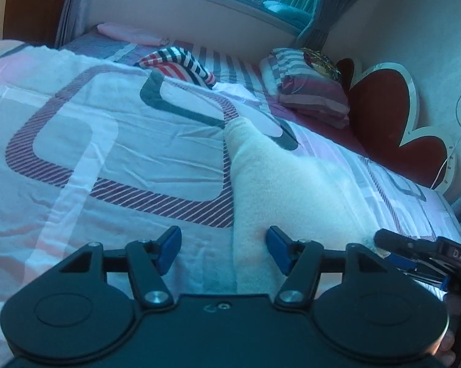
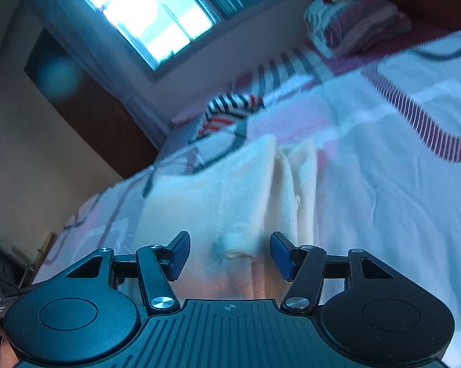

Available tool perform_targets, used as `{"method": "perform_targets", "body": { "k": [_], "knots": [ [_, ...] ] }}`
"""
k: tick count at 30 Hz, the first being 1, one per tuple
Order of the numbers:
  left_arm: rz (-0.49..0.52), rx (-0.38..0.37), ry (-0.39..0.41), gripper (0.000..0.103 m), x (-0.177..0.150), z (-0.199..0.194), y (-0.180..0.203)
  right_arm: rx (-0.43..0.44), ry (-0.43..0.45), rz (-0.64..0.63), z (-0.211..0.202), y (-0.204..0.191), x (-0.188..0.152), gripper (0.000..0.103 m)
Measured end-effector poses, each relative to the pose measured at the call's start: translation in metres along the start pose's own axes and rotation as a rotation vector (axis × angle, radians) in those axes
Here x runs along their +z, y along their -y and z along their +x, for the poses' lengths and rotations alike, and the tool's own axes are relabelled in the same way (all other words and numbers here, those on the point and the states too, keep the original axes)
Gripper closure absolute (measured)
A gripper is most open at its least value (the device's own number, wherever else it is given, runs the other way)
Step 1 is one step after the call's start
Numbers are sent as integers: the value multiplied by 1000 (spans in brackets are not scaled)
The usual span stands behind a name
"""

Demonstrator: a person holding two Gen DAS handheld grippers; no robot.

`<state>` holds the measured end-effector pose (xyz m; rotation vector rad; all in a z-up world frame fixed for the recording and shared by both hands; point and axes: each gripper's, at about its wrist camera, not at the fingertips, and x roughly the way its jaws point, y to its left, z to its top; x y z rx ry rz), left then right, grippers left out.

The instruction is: Fold small clothes

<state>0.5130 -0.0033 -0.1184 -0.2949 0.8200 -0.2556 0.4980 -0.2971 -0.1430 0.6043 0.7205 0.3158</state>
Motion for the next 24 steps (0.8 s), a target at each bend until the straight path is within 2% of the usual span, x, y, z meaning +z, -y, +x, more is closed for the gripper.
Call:
{"method": "perform_targets", "body": {
  "k": [5,7,8,9,10,12,16,19,22,24],
  "knots": [
    [19,-14,-3,42,-4,-1,-2,46,-39,-27,9,-5,4,45],
    [14,-23,-6,42,-5,1,-4,25,-73,-32,17,-6,4,45],
    [13,-26,-7,42,-4,1,-4,20,-82,-29,21,-4,4,50],
    [12,-29,0,42,-3,0,-4,18,-78,-32,22,-5,4,64],
    [3,-39,28,44,-1,-3,-6,-3,-84,-47,23,-7,4,90],
    [-27,-82,77,44,2,-8,-12,-27,-99,-86,26,-12,4,90],
    [2,-77,30,44,8,7,-12,-55,-77,-161,21,-24,-2,90],
    [35,-102,15,44,12,9,-2,-63,-49,-152,8,-22,-2,91],
    [105,-87,3,41,11,17,15,-82,-52,-113,0,-4,-2,91],
    [99,-69,-15,42,9,25,19,-67,-67,-54,1,12,-2,91]
  ]
}}
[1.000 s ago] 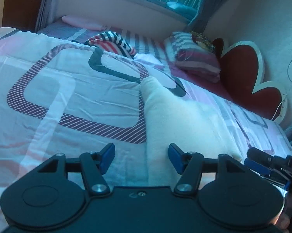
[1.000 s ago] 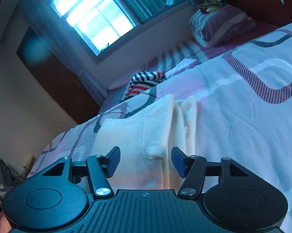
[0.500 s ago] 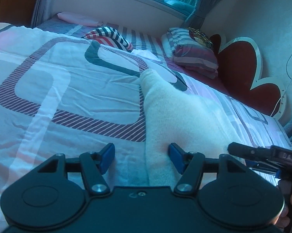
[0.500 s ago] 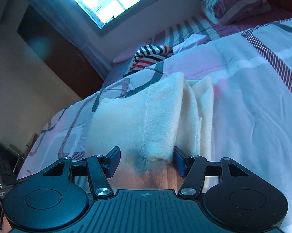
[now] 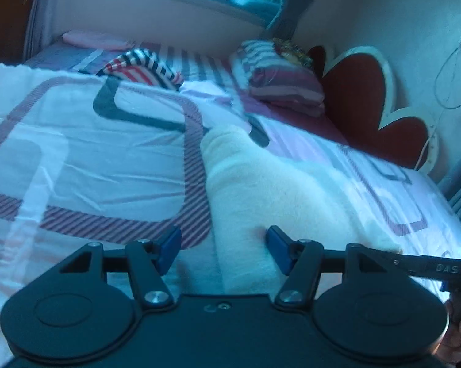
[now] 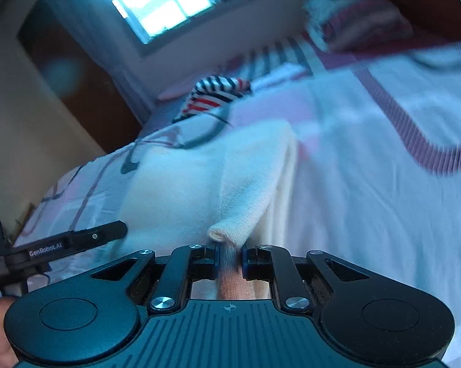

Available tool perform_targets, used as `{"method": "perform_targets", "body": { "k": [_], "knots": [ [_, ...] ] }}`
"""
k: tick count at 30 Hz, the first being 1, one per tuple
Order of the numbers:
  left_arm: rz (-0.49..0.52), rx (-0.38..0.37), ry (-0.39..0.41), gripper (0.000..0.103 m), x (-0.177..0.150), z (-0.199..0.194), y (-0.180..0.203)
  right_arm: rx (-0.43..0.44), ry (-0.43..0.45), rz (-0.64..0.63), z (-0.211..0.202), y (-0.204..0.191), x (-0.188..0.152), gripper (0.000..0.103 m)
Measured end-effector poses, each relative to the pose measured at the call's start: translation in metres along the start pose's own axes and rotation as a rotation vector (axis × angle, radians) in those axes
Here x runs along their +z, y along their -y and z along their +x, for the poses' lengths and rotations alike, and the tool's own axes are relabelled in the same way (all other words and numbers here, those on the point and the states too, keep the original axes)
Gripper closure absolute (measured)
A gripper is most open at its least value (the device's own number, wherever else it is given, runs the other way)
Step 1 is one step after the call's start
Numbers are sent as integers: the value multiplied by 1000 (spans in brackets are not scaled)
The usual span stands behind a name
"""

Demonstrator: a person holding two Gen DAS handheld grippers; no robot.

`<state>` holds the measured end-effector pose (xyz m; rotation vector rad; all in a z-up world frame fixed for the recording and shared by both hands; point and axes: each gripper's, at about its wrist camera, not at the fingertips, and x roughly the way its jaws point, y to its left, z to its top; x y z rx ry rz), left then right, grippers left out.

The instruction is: Fold small clothes

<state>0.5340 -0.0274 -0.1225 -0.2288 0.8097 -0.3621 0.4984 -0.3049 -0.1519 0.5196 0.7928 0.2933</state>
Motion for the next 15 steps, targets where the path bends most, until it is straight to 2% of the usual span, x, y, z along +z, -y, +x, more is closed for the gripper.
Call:
{"method": "perform_targets", "body": {
  "k": [3,7,10,12,13,15],
  "knots": [
    [-7,-1,-6,40,-3,4,-3,4,-6,-4,-2,0,3,91],
    [44,14,-7,35,-6,6,0,5,3,20,-2,3,-1,91],
    [51,17,-27,35,4,1,1,10,13,44,-6,5,-2,90],
    [51,12,54,37,14,-16,-1,3,15,29,-17,0,4,76],
    [46,5,94,36,20,-20,-4,-33,49,-1,-26,-5,8,62],
    [34,2,90,36,35,-13,-8,-71,147,-76,-40,-15,19,61]
  ]
}}
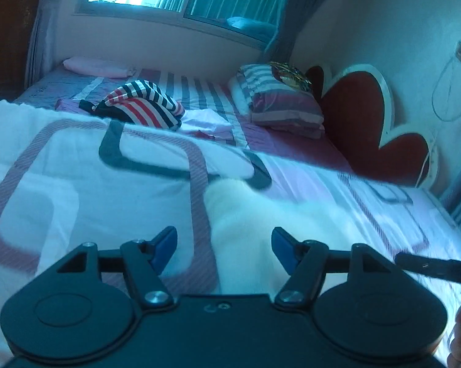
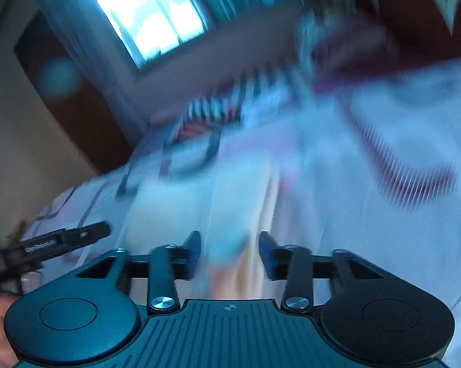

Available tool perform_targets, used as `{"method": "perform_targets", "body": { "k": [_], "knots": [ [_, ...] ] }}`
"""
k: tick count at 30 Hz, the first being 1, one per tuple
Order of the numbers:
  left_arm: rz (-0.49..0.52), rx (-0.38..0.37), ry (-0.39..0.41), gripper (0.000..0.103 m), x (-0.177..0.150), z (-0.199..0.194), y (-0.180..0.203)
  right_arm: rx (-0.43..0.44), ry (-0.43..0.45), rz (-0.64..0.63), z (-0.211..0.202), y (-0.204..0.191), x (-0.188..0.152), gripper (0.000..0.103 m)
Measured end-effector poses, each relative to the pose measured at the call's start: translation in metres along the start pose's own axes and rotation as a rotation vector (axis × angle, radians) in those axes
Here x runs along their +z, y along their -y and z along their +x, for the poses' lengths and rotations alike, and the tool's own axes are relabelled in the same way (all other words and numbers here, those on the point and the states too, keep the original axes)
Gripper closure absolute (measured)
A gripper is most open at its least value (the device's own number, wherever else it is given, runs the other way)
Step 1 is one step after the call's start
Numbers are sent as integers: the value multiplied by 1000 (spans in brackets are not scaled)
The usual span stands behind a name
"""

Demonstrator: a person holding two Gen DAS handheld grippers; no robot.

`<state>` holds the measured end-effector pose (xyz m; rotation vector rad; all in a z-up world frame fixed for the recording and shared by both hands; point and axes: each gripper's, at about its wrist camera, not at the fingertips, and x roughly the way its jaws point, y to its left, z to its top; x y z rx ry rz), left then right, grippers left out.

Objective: Fold small clothes
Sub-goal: 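Open the right tool and lift both tools off the sweater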

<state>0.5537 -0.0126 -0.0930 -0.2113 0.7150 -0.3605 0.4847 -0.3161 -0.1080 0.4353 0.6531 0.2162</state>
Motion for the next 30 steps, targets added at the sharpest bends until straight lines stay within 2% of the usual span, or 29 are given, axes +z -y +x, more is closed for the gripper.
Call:
{"method": "perform_targets", "body": {
  "k": [3,5,6,8,10,15,19,23,26,28,30],
  "knots": [
    [6,1,-86,36,12,33,2,18,-13,-54,21,-15,19,62],
    [43,4,-155,35,9,55,10,34,-68,-110,46,-25,22,69],
    [63,13,-184,34,3,64,13,7,-107,-144,61,-27,20,69],
    [52,13,-179,32,-3,70,16,-84,-160,-189,82,-18,10,72],
    [43,22,-174,31,-5,70,17,-68,-157,-135,80,-4,11,72],
    [40,23,-177,31,-5,54,17,-105,-170,-213,74,-16,7,71],
    [100,39,-168,32,-19,25,28,-159,-175,-244,57,-24,0,71],
    [138,61,-164,33,-42,2,34,-131,-166,-268,30,-34,-12,71],
    [86,50,-166,31,-47,0,28,-172,-210,-331,36,-37,-33,70],
    [66,57,-174,31,-47,-6,27,-180,-204,-294,35,-32,-32,65],
    [99,70,-167,34,-48,-20,33,-204,-202,-277,30,-35,-28,65]
  ]
}}
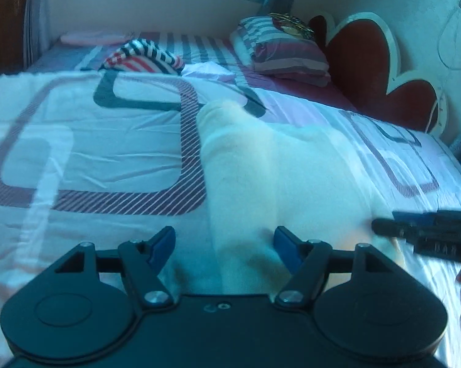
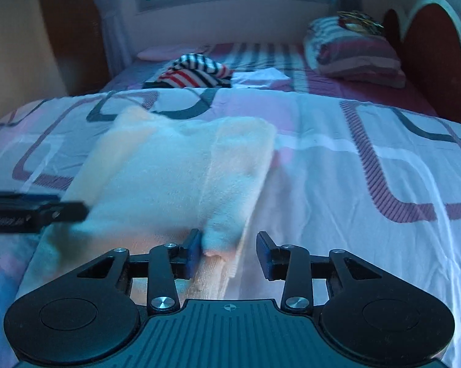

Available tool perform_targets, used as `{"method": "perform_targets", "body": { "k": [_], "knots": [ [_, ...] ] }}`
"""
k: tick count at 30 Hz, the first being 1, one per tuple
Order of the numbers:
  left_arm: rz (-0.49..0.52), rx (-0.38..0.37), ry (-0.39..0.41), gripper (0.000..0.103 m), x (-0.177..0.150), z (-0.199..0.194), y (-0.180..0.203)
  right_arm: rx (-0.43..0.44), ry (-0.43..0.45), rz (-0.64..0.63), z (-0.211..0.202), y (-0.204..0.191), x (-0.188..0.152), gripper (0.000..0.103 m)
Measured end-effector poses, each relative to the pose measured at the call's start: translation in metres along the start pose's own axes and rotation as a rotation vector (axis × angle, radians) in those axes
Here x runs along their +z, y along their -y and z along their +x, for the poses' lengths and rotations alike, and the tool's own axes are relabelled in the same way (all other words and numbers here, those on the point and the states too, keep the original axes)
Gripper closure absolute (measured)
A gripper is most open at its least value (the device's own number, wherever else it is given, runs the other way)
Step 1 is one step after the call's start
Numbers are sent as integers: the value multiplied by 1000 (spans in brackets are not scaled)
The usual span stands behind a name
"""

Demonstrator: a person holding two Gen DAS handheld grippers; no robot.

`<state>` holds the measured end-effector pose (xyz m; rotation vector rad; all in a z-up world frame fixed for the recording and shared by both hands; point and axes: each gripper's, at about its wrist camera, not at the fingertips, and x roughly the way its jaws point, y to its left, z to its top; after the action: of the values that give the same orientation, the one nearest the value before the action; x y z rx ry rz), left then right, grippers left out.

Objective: Fold small clothes
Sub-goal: 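Open the right tool and lift both tools off the sweater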

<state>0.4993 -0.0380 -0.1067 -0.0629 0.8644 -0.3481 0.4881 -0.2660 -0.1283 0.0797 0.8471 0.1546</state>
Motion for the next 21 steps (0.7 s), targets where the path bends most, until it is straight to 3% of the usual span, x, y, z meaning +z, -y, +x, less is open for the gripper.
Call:
{"method": "perform_targets", "body": {
  "k": [3,9,13,21],
  "knots": [
    [30,-1,5,34,-18,-21,3,14,26,-41,-24,-11,-6,65],
    [-13,1,-33,34,-54,-34,1,61,-24,-61,-43,-30,-48,65],
    [-22,10,-31,33,-62,-42,1,45,-49,-25,-40,-24,-69,65],
    [1,35,-40,32,-72,-47,4,32,-47,13,-47,-14,-78,65]
  ]
}}
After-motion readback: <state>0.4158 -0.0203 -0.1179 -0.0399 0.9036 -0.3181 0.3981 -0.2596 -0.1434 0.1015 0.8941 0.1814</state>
